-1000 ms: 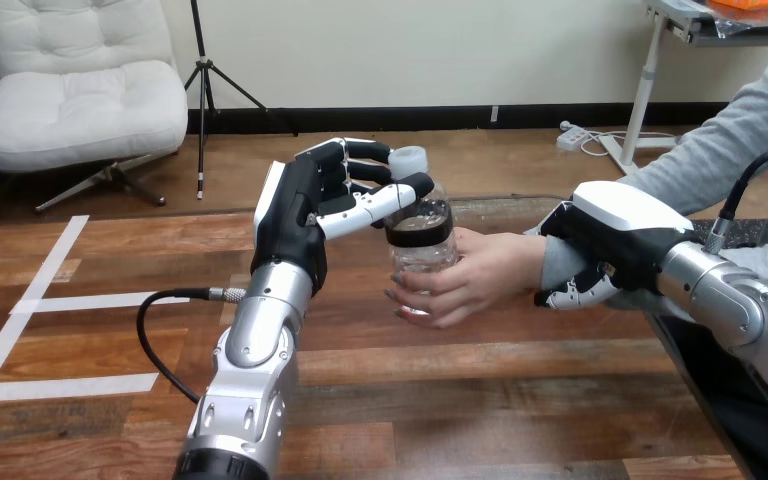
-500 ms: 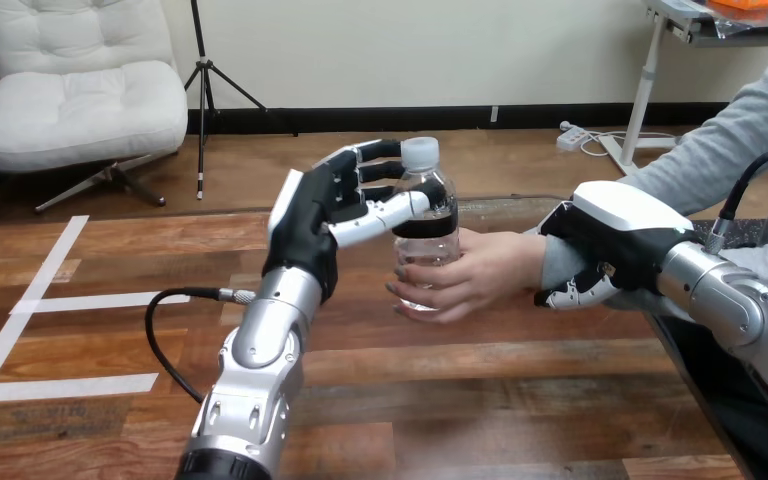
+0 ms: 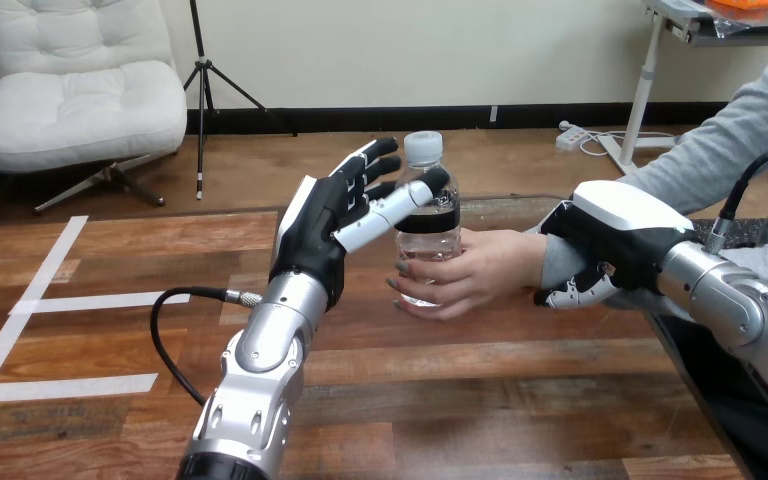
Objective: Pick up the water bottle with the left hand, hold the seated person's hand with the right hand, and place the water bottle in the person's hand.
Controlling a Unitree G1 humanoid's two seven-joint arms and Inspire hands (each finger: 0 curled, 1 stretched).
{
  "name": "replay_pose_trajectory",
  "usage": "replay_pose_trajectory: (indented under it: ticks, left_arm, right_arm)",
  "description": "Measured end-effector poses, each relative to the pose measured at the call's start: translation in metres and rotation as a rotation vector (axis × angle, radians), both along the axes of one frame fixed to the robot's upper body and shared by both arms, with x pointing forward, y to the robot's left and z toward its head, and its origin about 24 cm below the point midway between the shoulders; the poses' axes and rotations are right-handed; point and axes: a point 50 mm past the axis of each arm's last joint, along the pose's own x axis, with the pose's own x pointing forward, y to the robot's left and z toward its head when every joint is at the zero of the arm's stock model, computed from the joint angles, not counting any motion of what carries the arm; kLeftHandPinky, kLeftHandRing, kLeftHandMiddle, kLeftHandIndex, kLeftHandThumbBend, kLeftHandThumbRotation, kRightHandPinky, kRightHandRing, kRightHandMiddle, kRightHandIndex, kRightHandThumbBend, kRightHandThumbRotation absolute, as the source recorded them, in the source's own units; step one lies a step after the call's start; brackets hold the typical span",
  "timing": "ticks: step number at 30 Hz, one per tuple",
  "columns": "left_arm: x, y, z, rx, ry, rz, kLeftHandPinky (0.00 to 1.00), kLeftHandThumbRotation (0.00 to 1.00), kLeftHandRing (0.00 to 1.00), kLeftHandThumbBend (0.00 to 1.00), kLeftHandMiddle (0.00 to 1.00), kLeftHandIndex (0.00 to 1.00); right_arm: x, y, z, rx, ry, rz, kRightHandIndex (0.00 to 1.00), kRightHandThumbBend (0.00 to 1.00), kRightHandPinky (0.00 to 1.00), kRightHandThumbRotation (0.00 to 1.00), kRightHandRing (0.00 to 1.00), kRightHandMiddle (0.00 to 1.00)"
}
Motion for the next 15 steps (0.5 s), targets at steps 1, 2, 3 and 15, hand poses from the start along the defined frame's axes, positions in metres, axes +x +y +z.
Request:
replay_pose_trajectory:
  ticks: [1, 2, 3, 15]
  left_arm:
    - [0.0, 0.0002, 0.0001, -0.001, -0.002, -0.001, 0.89, 0.91, 0.92, 0.99, 0.93, 0.89]
    - [-0.0001, 0.0004, 0.0003, -0.002, -0.005, -0.003, 0.9, 0.92, 0.92, 0.99, 0.93, 0.89]
    - [-0.0002, 0.0007, 0.0005, -0.003, -0.008, -0.005, 0.9, 0.93, 0.92, 0.98, 0.93, 0.89]
    - [-0.0002, 0.0025, 0.002, -0.025, -0.023, -0.009, 0.93, 1.0, 0.94, 0.94, 0.96, 0.91]
  right_arm:
    - [0.0, 0.0, 0.0, 0.0, 0.0, 0.0, 0.38, 0.5, 0.27, 0.0, 0.31, 0.37]
    - [0.0, 0.0, 0.0, 0.0, 0.0, 0.0, 0.38, 0.5, 0.27, 0.0, 0.31, 0.37]
    - [0.0, 0.0, 0.0, 0.0, 0.0, 0.0, 0.38, 0.5, 0.27, 0.0, 0.31, 0.37]
    - [0.0, 0.0, 0.0, 0.0, 0.0, 0.0, 0.37, 0.5, 0.26, 0.0, 0.31, 0.36]
